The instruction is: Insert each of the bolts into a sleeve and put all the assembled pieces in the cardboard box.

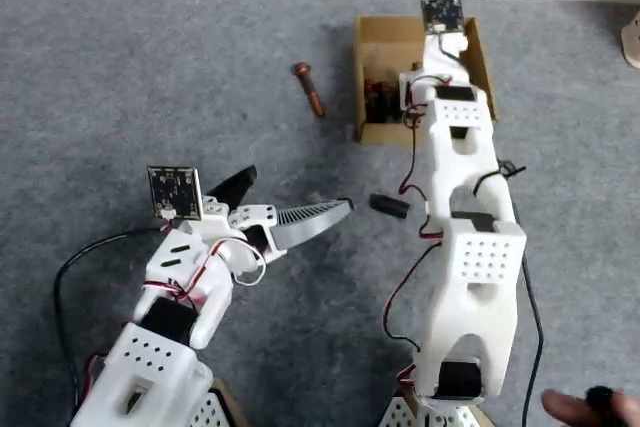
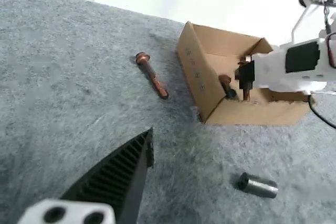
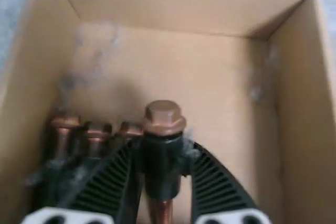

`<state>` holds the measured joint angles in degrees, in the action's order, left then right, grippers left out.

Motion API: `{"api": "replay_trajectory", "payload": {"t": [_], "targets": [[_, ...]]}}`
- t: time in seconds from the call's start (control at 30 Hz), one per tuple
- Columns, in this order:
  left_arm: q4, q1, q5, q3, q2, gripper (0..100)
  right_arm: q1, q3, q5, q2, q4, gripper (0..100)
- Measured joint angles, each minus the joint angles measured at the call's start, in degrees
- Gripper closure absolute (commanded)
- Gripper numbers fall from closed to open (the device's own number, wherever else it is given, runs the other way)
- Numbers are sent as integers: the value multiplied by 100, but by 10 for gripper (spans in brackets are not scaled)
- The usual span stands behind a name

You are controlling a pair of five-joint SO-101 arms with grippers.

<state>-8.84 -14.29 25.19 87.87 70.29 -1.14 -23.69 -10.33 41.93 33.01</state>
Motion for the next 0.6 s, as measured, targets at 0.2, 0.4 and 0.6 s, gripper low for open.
{"api": "replay_trajectory", "payload": {"t": [0.2,0.4,0.6], "targets": [[0,9,0,0,0,405,-44,-615,220,9,1020,808],[0,9,0,0,0,405,-246,-1987,246,9,2198,808],[0,0,0,0,0,405,-897,-2708,141,9,2936,808]]}}
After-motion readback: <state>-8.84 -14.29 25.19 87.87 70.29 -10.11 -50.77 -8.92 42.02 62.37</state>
